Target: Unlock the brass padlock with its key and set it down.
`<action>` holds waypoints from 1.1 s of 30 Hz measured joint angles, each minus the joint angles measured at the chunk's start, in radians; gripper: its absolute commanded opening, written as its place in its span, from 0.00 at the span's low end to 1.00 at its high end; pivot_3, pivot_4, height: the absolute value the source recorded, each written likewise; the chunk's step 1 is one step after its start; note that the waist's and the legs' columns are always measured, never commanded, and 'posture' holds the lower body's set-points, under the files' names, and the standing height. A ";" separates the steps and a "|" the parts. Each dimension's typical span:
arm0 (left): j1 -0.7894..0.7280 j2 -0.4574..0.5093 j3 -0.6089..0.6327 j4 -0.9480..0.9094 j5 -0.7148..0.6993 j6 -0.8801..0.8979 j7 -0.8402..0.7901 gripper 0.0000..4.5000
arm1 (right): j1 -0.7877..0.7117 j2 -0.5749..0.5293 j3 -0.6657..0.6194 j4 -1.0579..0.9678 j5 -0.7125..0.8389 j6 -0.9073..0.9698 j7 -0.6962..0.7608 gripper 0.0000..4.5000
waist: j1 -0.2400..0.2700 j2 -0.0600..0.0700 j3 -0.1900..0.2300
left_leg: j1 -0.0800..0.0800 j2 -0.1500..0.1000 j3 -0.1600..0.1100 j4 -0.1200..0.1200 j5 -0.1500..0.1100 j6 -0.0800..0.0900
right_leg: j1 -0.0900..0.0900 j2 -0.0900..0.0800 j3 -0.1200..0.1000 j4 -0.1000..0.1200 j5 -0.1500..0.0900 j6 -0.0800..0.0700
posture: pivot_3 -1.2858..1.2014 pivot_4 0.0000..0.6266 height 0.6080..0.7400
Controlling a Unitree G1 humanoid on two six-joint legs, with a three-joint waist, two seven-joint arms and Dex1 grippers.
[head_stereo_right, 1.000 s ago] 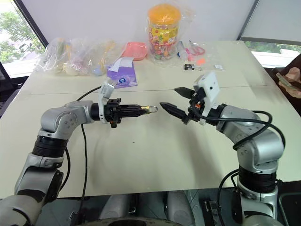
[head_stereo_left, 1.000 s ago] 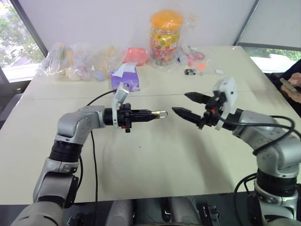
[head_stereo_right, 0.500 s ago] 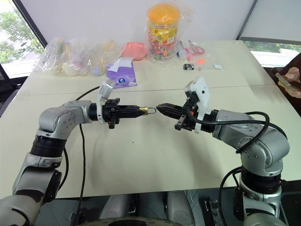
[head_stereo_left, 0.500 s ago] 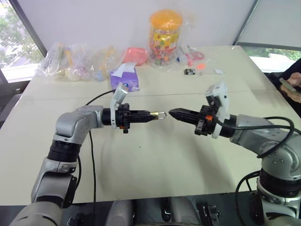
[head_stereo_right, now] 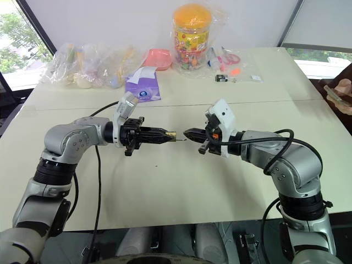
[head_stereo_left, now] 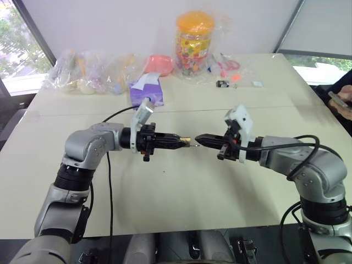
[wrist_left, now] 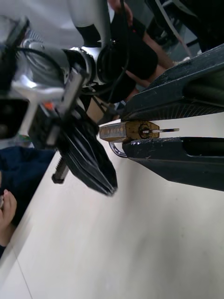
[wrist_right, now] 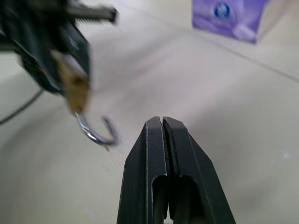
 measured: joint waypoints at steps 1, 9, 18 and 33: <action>-0.001 -0.001 0.000 0.000 0.000 0.000 0.006 0.01 | 0.011 -0.007 0.005 0.000 -0.003 -0.007 0.007 0.00 | 0.000 0.000 0.000 | 0.000 0.000 0.000 0.000 0.000 0.000 | 0.000 0.000 0.000 0.000 0.000 0.000 | 0.52 0.24 0.98; -0.002 -0.039 -0.001 0.046 0.039 -0.027 0.090 0.01 | 0.069 -0.023 -0.028 -0.038 0.030 -0.018 0.024 0.00 | 0.000 0.000 0.000 | 0.000 0.000 0.000 0.000 0.000 0.001 | 0.000 0.000 0.000 0.000 0.001 0.003 | 0.52 0.24 0.98; 0.023 -0.160 -0.003 0.190 0.041 0.109 0.191 0.01 | 0.293 -0.122 -0.150 -0.136 0.056 -0.014 0.022 0.00 | 0.005 -0.003 0.002 | -0.002 -0.001 0.000 0.000 -0.001 0.001 | 0.000 -0.001 0.000 -0.002 0.000 0.004 | 0.52 0.24 0.98; -0.029 -0.246 -0.082 0.423 0.193 -0.003 0.262 0.59 | 0.339 -0.097 -0.181 -0.197 0.048 -0.037 -0.069 0.00 | 0.005 -0.003 0.002 | -0.001 0.000 0.000 0.000 -0.001 0.002 | 0.001 -0.001 -0.001 -0.005 -0.001 0.001 | 0.52 0.24 0.98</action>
